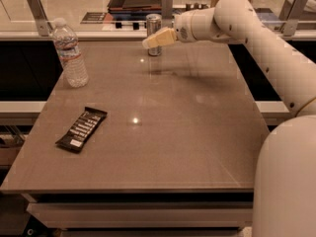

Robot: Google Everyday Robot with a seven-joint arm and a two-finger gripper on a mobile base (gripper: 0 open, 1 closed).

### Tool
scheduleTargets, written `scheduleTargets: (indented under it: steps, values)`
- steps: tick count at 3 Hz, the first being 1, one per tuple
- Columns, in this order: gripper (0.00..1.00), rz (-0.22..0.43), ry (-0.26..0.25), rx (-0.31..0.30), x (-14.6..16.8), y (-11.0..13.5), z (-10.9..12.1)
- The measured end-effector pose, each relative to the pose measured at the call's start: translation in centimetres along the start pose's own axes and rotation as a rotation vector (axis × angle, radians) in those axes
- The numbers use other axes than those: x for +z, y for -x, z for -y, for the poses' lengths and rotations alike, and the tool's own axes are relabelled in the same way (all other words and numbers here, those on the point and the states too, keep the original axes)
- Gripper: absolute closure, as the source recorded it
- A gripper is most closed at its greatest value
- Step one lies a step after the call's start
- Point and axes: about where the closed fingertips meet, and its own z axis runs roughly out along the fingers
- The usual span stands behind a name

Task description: Move redbull can near rxbar chocolate

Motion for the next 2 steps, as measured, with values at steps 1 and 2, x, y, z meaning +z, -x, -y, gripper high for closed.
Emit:
scheduleTargets:
  steps: [1, 2]
  values:
    - [0.00, 0.031, 0.011, -0.002, 1.32, 0.34, 0.58]
    - [0.00, 0.061, 0.015, -0.003, 2.14, 0.85, 1.24]
